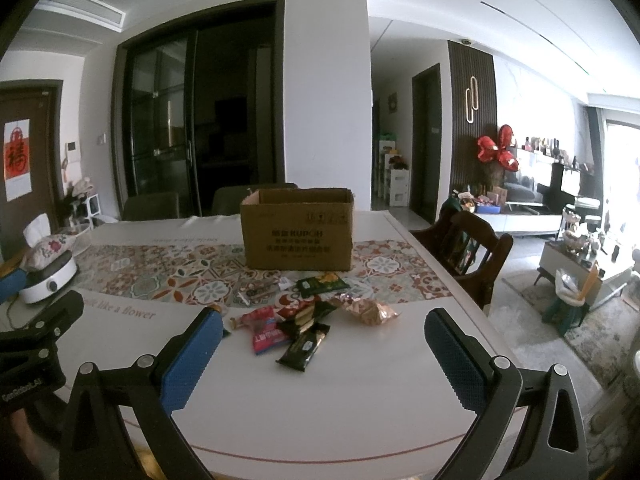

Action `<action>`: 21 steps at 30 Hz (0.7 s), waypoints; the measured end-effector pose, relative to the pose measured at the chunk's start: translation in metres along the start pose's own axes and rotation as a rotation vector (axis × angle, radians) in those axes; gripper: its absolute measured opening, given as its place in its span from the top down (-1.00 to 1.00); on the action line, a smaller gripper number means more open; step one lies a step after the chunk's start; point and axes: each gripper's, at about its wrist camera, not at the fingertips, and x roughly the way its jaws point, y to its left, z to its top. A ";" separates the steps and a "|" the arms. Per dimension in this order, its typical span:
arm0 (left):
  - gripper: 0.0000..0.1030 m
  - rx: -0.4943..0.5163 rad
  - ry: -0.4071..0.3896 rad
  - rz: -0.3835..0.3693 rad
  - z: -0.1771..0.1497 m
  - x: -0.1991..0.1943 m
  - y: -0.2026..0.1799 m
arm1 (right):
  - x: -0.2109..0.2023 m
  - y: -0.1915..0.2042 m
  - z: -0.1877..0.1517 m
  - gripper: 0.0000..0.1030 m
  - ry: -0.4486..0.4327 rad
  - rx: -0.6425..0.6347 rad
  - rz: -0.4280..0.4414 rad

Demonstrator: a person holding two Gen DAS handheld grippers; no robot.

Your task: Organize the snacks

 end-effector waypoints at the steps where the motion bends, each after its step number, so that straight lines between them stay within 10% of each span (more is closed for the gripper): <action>1: -1.00 0.000 0.000 0.000 0.000 0.000 0.000 | 0.003 0.001 -0.001 -0.99 0.001 0.000 0.000; 21: -0.88 0.124 0.099 -0.039 -0.009 0.084 -0.009 | 0.073 0.016 0.001 -0.99 0.136 -0.061 0.013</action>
